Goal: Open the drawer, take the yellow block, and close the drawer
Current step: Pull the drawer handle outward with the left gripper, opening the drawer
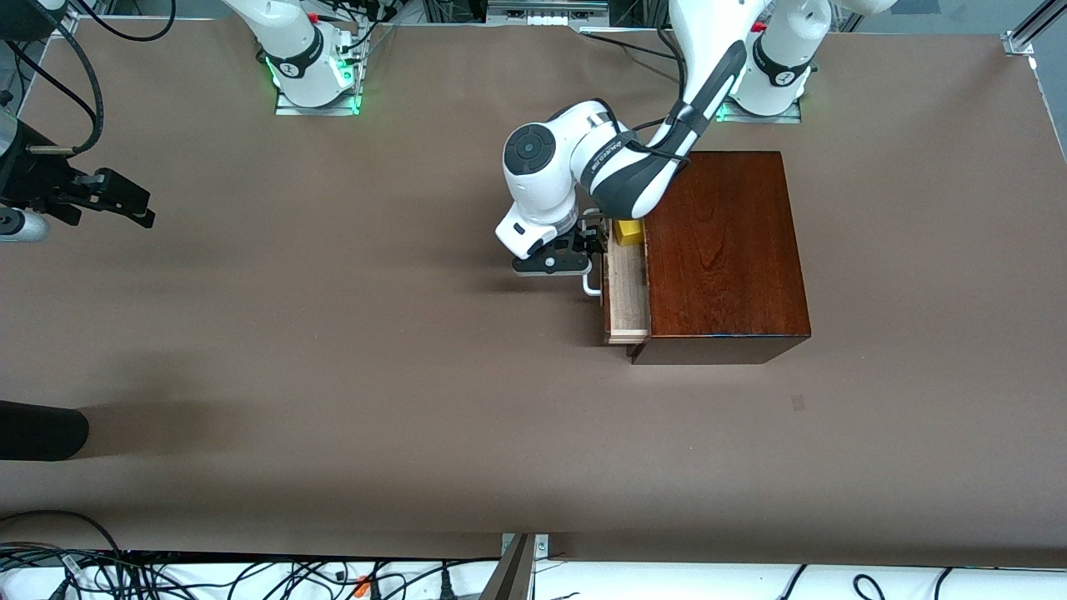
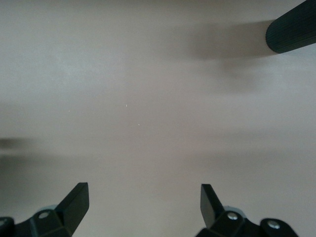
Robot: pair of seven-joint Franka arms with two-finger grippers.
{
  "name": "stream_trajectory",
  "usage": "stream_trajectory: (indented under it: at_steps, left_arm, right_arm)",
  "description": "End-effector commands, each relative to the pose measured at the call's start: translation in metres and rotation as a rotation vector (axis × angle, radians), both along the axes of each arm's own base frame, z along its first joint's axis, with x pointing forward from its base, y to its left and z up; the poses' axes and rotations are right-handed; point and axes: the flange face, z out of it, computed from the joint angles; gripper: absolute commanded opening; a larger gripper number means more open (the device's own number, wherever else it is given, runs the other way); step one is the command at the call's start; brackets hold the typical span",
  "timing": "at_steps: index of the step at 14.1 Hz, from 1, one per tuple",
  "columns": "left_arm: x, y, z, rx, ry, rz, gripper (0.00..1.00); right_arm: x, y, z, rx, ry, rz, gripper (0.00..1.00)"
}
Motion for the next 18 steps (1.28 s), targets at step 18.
stream_trajectory:
  at_steps: [18]
  left_arm:
    - [-0.006, -0.047, -0.002, -0.091, -0.023, 0.000, 1.00]
  right_arm:
    - [-0.002, 0.000, 0.000, -0.007, -0.004, 0.004, 1.00]
